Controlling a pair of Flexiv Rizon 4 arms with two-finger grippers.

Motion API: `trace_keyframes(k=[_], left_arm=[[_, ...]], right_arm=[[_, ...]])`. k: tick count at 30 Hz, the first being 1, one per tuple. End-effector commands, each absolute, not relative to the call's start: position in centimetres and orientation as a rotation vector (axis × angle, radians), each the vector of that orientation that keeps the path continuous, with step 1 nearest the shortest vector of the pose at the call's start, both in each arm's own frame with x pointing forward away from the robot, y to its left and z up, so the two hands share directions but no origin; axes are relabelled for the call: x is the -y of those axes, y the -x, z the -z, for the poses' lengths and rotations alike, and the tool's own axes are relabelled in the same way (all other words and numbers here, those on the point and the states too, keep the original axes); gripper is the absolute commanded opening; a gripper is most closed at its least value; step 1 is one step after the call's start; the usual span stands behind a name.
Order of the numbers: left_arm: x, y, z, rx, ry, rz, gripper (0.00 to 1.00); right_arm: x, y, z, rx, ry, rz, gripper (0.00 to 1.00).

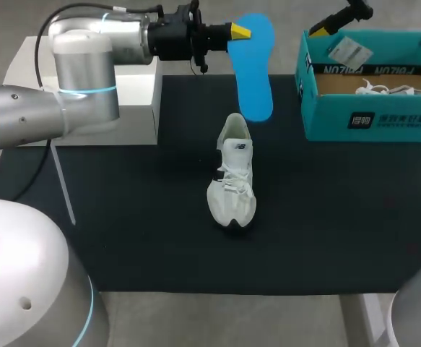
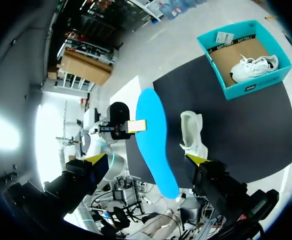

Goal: Take the shoe out of the shoebox, open the shoe tongue, remove and reinsert the insole, then place the shoe into the shoebox

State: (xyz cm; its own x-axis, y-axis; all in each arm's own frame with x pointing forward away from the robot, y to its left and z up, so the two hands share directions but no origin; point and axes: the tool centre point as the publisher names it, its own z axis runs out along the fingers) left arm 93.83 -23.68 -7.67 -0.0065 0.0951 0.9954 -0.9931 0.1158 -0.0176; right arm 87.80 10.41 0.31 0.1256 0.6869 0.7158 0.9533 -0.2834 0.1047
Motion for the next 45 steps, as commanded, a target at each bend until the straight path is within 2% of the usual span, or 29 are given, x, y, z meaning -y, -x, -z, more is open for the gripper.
trace_keyframes(k=[1,18,31,45], left_arm=[[23.7,-93.9,7.8,1.201,-1.046,-1.174,0.00],[23.7,-93.9,7.8,1.201,-1.046,-1.174,0.00],[23.7,-93.9,7.8,1.201,-1.046,-1.174,0.00],[23.7,-93.9,7.8,1.201,-1.046,-1.174,0.00]], right_arm=[[-10.3,-86.8,0.8,1.285,1.301,1.696,1.00],[-10.0,-87.4,1.5,1.207,1.268,1.707,1.00],[-9.0,-88.9,4.0,1.352,1.063,1.508,1.00],[-7.0,-90.4,5.4,1.446,1.218,1.410,1.00]])
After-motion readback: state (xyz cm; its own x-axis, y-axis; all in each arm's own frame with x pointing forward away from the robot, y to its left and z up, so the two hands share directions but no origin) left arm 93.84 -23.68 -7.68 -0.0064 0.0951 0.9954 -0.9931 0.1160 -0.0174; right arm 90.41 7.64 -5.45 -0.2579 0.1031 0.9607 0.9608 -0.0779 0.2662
